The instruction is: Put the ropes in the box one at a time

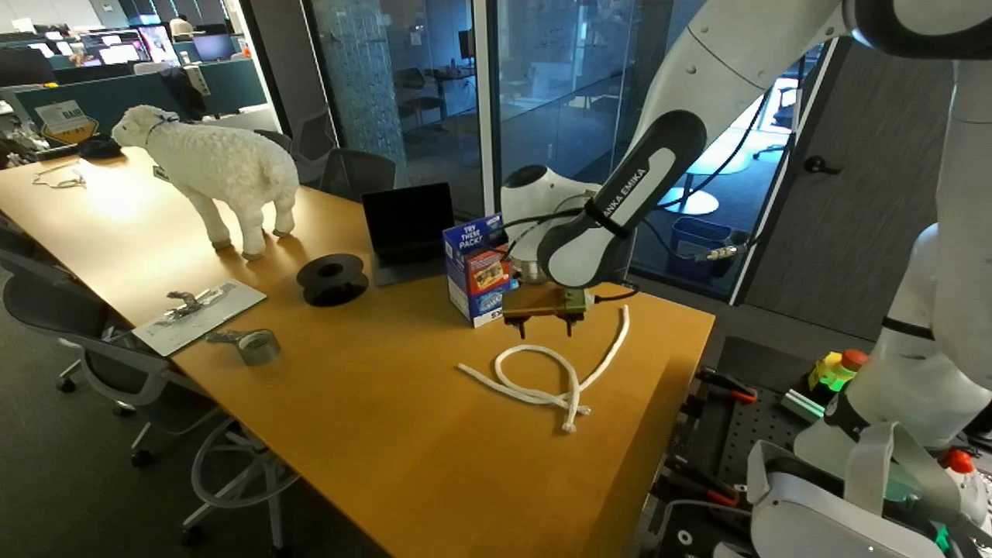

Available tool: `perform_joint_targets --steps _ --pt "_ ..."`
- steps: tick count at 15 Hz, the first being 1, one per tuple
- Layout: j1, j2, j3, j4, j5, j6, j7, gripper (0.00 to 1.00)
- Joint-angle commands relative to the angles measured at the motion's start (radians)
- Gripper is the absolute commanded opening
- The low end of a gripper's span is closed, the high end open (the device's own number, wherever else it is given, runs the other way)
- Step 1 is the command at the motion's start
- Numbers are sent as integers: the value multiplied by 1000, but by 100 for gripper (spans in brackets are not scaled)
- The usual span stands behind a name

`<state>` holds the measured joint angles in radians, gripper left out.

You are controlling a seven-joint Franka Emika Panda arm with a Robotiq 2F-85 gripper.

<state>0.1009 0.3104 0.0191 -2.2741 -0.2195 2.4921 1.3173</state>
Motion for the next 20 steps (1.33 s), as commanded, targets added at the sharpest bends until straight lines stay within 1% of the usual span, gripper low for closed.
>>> perform_joint_targets --steps 1,2,4,7,13,16,20 --pt "-30 21 36 -54 189 -26 -204 100" --pt "-34 31 41 -65 227 -18 -268 100" --pt "-28 55 32 -74 262 -1 -357 100" --pt "-16 109 15 -67 295 9 -415 100" --pt "-24 256 13 -27 368 55 -554 100" --pt "-26 327 12 3 395 120 -626 100" --pt "-18 391 5 47 420 193 -681 100"
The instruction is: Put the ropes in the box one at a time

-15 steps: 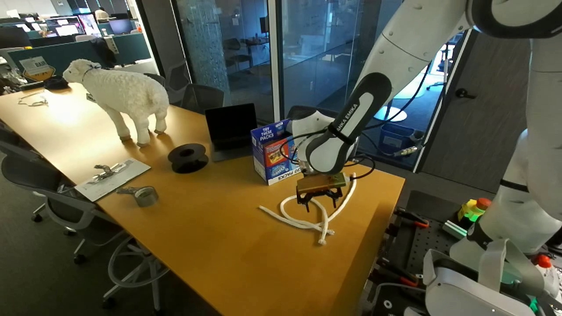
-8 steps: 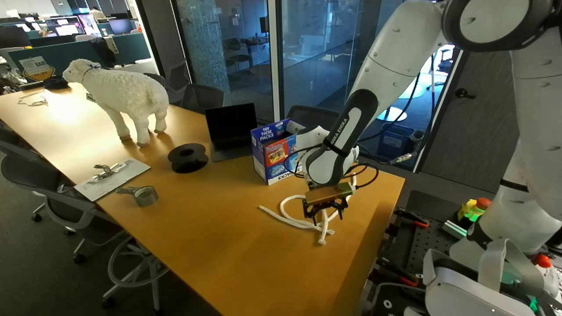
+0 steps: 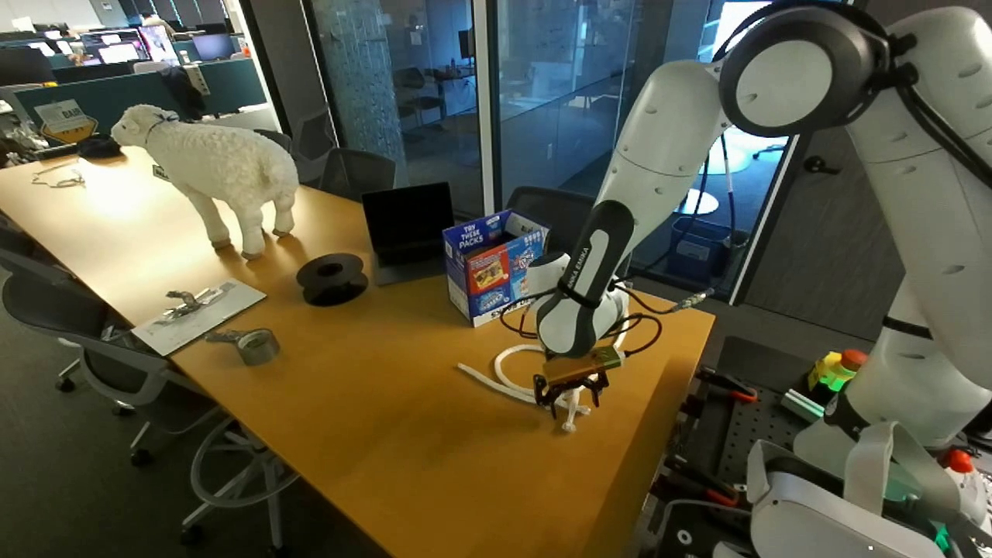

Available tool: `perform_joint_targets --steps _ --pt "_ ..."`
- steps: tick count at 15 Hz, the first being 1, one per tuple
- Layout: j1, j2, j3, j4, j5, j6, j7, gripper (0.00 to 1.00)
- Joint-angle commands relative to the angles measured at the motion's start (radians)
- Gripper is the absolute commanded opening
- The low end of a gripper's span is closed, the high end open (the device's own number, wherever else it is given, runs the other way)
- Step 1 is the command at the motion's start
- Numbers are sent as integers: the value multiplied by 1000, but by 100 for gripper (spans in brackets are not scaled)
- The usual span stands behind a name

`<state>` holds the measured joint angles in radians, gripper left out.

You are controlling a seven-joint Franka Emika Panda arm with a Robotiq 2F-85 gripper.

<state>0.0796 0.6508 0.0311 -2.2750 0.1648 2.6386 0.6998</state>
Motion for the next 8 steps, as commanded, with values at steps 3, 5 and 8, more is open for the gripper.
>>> perform_joint_targets --steps 3,5,8 --pt "12 70 -24 59 37 88 -82 100" --pt "15 69 -31 52 36 113 -98 100" --pt "19 53 -40 28 38 149 -115 100"
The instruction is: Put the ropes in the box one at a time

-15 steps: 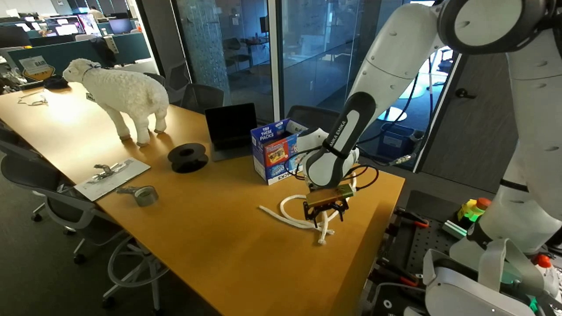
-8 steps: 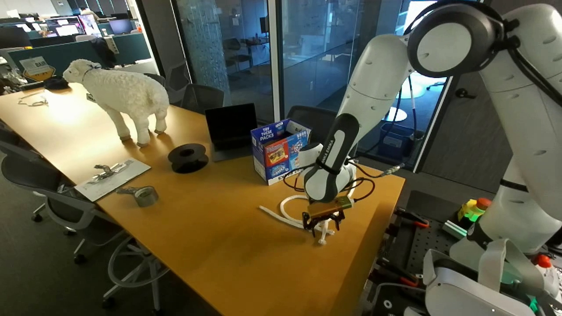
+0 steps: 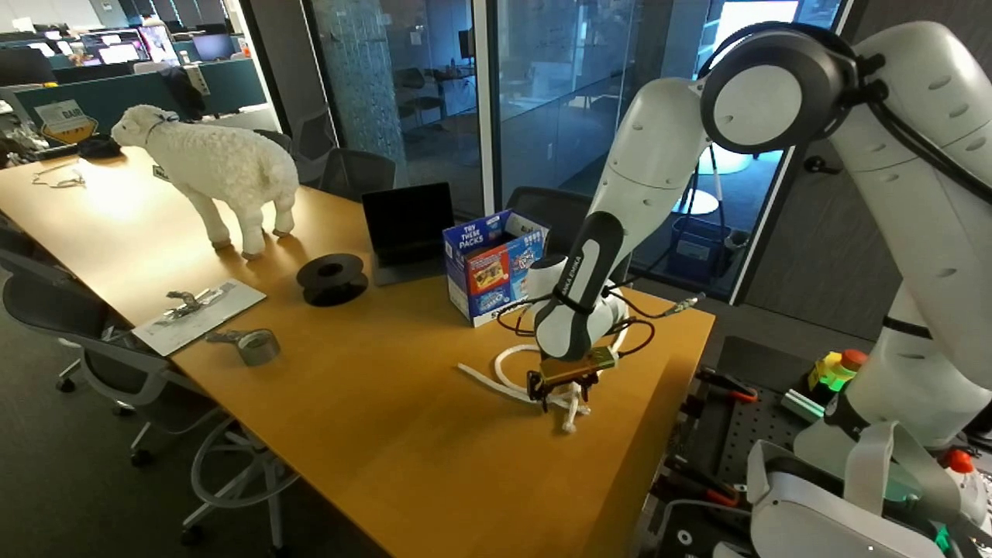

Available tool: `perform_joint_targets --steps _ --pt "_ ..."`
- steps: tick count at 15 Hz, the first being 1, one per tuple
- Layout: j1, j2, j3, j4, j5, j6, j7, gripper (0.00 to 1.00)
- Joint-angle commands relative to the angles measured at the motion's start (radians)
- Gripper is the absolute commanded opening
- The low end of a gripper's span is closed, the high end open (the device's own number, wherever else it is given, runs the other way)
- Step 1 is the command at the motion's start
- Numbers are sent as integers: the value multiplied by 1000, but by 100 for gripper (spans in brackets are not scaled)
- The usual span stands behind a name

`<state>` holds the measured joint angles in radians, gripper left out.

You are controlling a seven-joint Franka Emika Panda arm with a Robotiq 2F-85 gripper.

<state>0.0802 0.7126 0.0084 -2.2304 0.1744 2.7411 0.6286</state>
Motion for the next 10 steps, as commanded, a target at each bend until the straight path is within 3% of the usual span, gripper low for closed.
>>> perform_joint_targets --steps 1,10 --pt "18 -10 -19 -19 30 53 -50 100" --pt "9 -11 -12 -23 67 41 -69 100"
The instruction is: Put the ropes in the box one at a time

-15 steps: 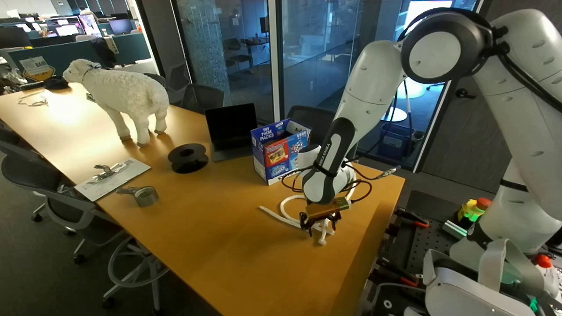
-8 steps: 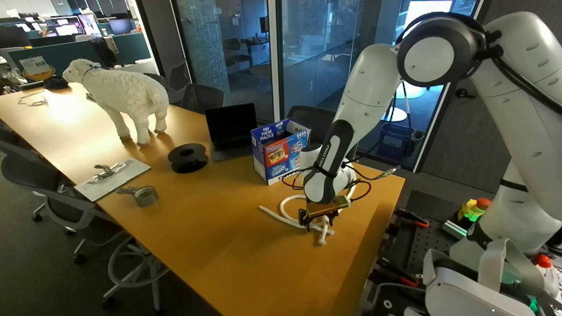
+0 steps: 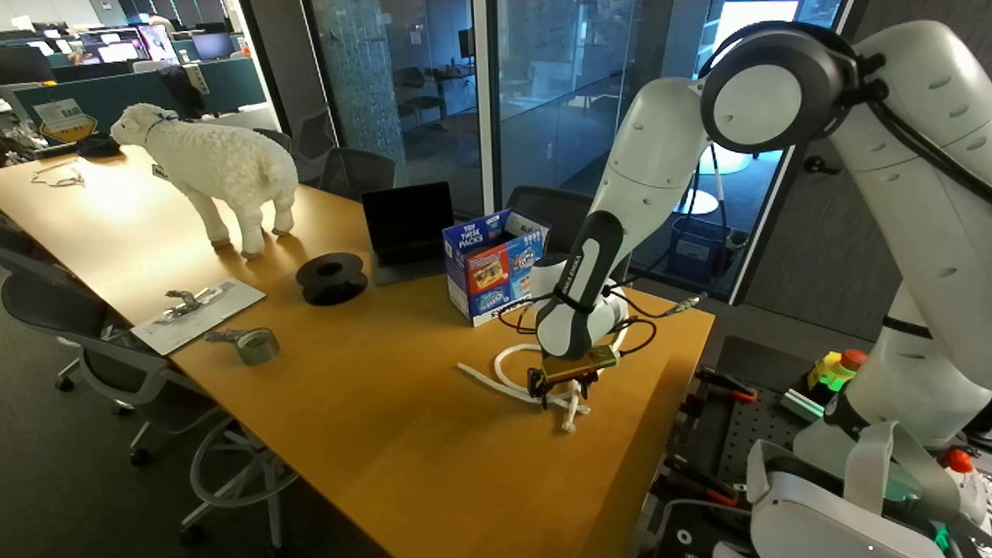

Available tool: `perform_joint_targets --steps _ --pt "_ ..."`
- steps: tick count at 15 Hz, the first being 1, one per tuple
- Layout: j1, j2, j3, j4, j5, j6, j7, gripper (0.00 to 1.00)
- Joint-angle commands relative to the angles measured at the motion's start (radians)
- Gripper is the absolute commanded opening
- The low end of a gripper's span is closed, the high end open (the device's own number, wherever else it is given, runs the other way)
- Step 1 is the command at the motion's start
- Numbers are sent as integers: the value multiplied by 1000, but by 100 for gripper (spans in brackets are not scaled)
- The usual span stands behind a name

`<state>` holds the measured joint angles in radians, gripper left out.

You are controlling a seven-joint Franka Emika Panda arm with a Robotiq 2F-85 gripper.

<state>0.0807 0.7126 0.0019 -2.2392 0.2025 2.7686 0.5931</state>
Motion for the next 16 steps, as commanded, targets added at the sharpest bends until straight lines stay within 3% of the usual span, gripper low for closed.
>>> perform_joint_targets --steps 1,2,3,12,14,16 --pt "11 -11 -7 -17 41 21 -35 100" --pt "12 -10 -7 -18 44 23 -36 75" --pt "13 -10 -8 -19 45 23 -36 74" --pt "23 -19 -7 -24 56 44 -33 5" --pt "19 -39 -10 -33 75 43 -21 0" --pt "21 -73 -21 -50 91 46 -14 3"
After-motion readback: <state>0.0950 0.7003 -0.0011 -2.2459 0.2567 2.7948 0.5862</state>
